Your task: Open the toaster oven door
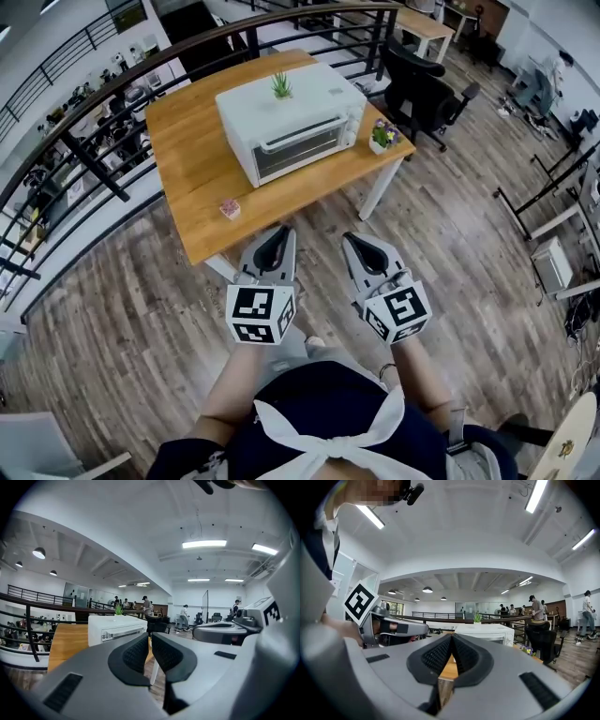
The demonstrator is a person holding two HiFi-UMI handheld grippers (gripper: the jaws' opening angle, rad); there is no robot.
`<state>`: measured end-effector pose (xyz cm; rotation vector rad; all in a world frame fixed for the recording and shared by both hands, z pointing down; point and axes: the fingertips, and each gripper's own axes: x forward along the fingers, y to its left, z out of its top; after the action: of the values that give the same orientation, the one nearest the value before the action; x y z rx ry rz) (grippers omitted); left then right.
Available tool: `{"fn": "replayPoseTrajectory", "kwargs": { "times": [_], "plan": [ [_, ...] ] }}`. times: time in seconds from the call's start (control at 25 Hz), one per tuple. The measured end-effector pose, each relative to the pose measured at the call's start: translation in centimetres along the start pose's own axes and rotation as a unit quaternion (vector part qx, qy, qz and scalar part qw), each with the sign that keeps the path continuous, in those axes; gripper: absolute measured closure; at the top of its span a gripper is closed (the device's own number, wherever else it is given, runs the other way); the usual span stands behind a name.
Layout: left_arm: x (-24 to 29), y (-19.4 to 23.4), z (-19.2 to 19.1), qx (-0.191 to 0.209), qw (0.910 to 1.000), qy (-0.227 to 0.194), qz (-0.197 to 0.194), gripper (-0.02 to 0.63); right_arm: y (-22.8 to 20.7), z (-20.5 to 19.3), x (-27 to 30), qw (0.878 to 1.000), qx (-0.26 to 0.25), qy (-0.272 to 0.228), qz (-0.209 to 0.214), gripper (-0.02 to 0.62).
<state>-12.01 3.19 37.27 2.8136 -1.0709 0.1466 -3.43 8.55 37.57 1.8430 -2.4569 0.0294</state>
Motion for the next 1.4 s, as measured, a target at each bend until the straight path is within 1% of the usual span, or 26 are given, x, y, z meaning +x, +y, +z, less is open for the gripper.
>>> {"fn": "replayPoseTrajectory", "kwargs": {
  "times": [0.2,0.28,0.36,0.4,0.44,0.48,0.6,0.72,0.84,1.0,1.12,1.28,1.4],
  "plan": [
    [1.3,-0.1,0.1,0.013,0.9999,0.002,-0.004,0.571,-1.3,-0.5,1.0,1.000,0.001,0.001,0.005,0.588],
    [2.0,-0.1,0.4,0.020,0.9996,-0.003,-0.019,0.569,-1.8,-0.6,1.8,1.000,0.000,0.005,0.008,0.572],
    [3.1,0.2,0.6,0.026,0.9991,-0.004,-0.033,0.563,-2.3,-0.8,2.8,1.000,-0.004,0.009,0.014,0.537],
    [3.8,0.3,0.6,0.031,0.9987,-0.003,-0.040,0.517,-2.7,-0.9,3.3,1.000,-0.008,0.012,0.018,0.511],
    [4.6,0.4,0.6,0.037,0.9983,0.001,-0.046,0.440,-3.2,-0.9,3.9,1.000,-0.013,0.014,0.020,0.490],
    [5.4,0.7,0.6,0.045,0.9978,0.004,-0.049,0.389,-3.8,-0.9,4.5,0.999,-0.018,0.016,0.022,0.472],
    [7.6,2.0,1.0,0.077,0.9960,0.012,-0.044,0.363,-5.6,-0.5,6.3,0.999,-0.037,0.019,0.029,0.426],
    [9.6,3.8,1.7,0.104,0.9939,0.017,-0.033,0.350,-7.4,-0.1,8.2,0.997,-0.060,0.024,0.039,0.399],
    [11.4,5.5,1.9,0.114,0.9930,0.025,-0.020,0.344,-9.4,-0.4,9.9,0.996,-0.074,0.037,0.045,0.388],
    [13.8,7.5,1.9,0.131,0.9906,0.038,-0.007,0.339,-11.6,-1.6,11.9,0.992,-0.096,0.066,0.051,0.382],
    [15.3,8.2,1.5,0.150,0.9870,0.057,-0.014,0.337,-12.5,-1.7,13.3,0.988,-0.117,0.085,0.057,0.380],
    [17.2,8.6,0.4,0.161,0.9821,0.093,-0.032,0.334,-13.8,-1.9,14.7,0.982,-0.143,0.107,0.065,0.380],
    [18.2,9.2,0.1,0.176,0.9778,0.110,-0.026,0.334,-14.7,-2.2,16.0,0.975,-0.171,0.123,0.070,0.380]
  ]
}}
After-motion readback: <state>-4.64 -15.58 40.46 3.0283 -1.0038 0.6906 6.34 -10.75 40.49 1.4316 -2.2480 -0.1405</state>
